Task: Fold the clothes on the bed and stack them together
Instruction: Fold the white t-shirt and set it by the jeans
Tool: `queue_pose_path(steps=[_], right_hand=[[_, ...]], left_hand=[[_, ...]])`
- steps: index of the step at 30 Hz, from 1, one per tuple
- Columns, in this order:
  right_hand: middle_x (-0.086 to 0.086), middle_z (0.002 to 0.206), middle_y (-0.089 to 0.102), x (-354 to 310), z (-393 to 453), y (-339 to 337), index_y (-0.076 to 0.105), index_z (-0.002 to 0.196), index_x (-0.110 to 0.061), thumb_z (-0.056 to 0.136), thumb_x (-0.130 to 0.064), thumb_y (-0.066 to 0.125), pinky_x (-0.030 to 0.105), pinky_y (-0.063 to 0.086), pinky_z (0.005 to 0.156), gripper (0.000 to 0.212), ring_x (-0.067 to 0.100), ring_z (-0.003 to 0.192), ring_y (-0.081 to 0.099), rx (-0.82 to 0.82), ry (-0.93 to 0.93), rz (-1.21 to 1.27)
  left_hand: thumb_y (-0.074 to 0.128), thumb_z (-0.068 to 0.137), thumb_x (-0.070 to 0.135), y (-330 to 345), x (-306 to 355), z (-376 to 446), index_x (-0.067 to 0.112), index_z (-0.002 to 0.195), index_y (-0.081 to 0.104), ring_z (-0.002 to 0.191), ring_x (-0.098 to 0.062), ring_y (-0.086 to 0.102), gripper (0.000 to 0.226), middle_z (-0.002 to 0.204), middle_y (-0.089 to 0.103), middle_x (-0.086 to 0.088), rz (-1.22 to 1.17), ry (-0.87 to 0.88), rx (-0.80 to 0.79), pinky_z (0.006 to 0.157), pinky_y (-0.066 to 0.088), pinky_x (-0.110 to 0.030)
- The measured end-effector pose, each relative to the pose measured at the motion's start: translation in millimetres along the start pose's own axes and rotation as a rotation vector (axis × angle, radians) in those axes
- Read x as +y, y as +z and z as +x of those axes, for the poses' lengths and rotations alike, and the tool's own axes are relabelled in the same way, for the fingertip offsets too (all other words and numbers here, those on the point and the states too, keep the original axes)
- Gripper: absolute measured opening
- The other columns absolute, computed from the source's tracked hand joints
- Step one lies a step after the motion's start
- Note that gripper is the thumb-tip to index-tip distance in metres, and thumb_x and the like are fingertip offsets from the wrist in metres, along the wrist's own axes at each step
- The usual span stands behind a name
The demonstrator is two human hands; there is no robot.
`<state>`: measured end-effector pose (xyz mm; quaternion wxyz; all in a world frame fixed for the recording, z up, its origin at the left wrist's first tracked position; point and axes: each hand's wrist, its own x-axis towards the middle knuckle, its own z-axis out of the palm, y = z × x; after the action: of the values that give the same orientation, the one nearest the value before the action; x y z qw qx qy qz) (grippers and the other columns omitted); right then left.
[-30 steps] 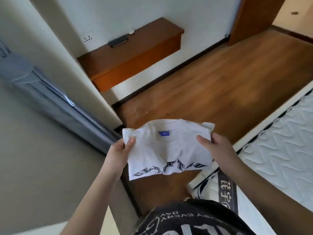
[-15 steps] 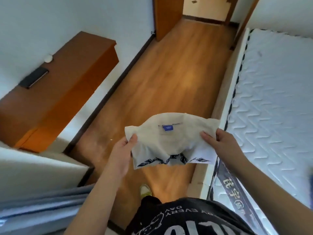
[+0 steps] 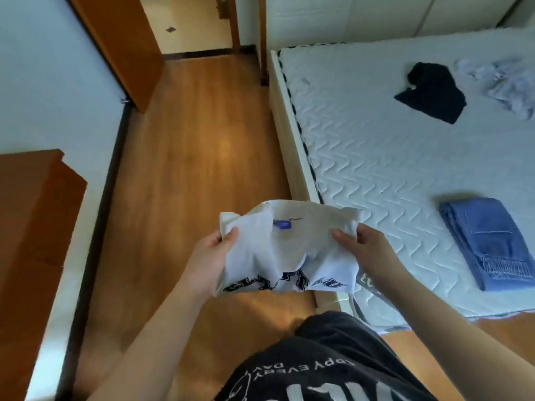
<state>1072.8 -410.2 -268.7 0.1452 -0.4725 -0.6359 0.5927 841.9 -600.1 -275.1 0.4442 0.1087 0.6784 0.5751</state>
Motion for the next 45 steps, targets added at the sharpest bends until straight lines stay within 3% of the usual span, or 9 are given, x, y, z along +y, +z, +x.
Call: queue_pose_path(steps=[5,14,16,19,23,31,36,41,45], right_hand=[[0.015,0.086,0.074,15,14,-26,0.072,0.091,-0.015,0.073,-0.055,0.075,0.056,0.054,0.082,0.044,0.042,0.085,0.069,0.144,0.084,0.039],[0.01,0.086,0.075,33,68,-77,0.072,0.09,-0.026,0.062,-0.065,0.074,0.061,0.053,0.085,0.048,0.04,0.086,0.069,0.31,0.166,0.128],[0.011,0.084,0.074,30,76,-88,0.071,0.089,-0.025,0.063,-0.064,0.074,0.059,0.054,0.084,0.047,0.04,0.084,0.069,0.358,0.178,0.124],[0.02,0.074,0.065,32,82,-103,0.066,0.088,-0.008,0.076,-0.054,0.073,0.041,0.047,0.063,0.049,0.031,0.061,0.055,0.46,0.197,0.077],[0.005,0.065,0.053,50,75,-121,0.063,0.084,-0.003,0.088,-0.035,0.067,0.031,0.033,0.057,0.033,0.017,0.06,0.044,0.606,0.266,0.082],[0.028,0.095,0.067,84,44,-115,0.063,0.099,0.005,0.09,-0.033,0.066,0.037,0.042,0.07,0.039,0.02,0.075,0.054,0.826,0.462,0.255],[0.021,0.098,0.07,89,31,-86,0.066,0.097,-0.001,0.089,-0.034,0.064,0.051,0.055,0.081,0.033,0.039,0.09,0.067,1.011,0.593,0.331],[0.005,0.091,0.075,96,22,-56,0.07,0.093,-0.016,0.089,-0.025,0.066,0.046,0.058,0.084,0.011,0.026,0.093,0.07,1.238,0.623,0.521],[-0.001,0.09,0.075,108,19,-36,0.071,0.094,-0.02,0.089,-0.023,0.068,0.039,0.06,0.081,0.006,0.018,0.088,0.072,1.246,0.646,0.572]], left_hand=[[0.063,0.096,0.028,35,13,57,0.018,0.102,0.073,0.099,-0.021,0.07,0.016,0.103,0.076,-0.003,0.036,-0.028,-0.04,0.088,0.051,-0.039],[0.062,0.096,0.026,102,43,126,0.023,0.098,0.076,0.102,-0.018,0.07,0.015,0.105,0.076,-0.001,0.136,-0.068,-0.277,0.088,0.052,-0.035],[0.062,0.096,0.025,119,54,140,0.024,0.096,0.077,0.098,-0.018,0.072,0.015,0.102,0.076,-0.001,0.149,-0.075,-0.304,0.079,0.054,-0.031],[0.062,0.095,0.028,142,66,163,0.023,0.099,0.075,0.097,-0.018,0.072,0.014,0.103,0.076,-0.003,0.183,-0.082,-0.355,0.074,0.055,-0.029],[0.064,0.09,0.036,172,69,192,0.03,0.1,0.076,0.1,-0.017,0.071,0.017,0.109,0.075,-0.002,0.267,-0.115,-0.52,0.071,0.056,-0.025],[0.06,0.097,0.028,261,59,259,0.025,0.101,0.075,0.107,-0.025,0.067,0.016,0.11,0.074,-0.003,0.519,-0.178,-0.792,0.095,0.047,-0.044],[0.058,0.099,0.026,299,55,294,0.022,0.094,0.074,0.095,-0.02,0.07,0.017,0.099,0.077,0.0,0.682,-0.188,-0.974,0.086,0.05,-0.036],[0.057,0.099,0.023,320,57,330,0.019,0.098,0.07,0.083,-0.015,0.069,0.014,0.092,0.077,0.003,0.774,-0.151,-1.09,0.081,0.051,-0.034],[0.055,0.1,0.025,341,44,344,0.02,0.101,0.067,0.08,-0.01,0.071,0.013,0.09,0.077,0.006,0.884,-0.139,-1.199,0.075,0.054,-0.03]])
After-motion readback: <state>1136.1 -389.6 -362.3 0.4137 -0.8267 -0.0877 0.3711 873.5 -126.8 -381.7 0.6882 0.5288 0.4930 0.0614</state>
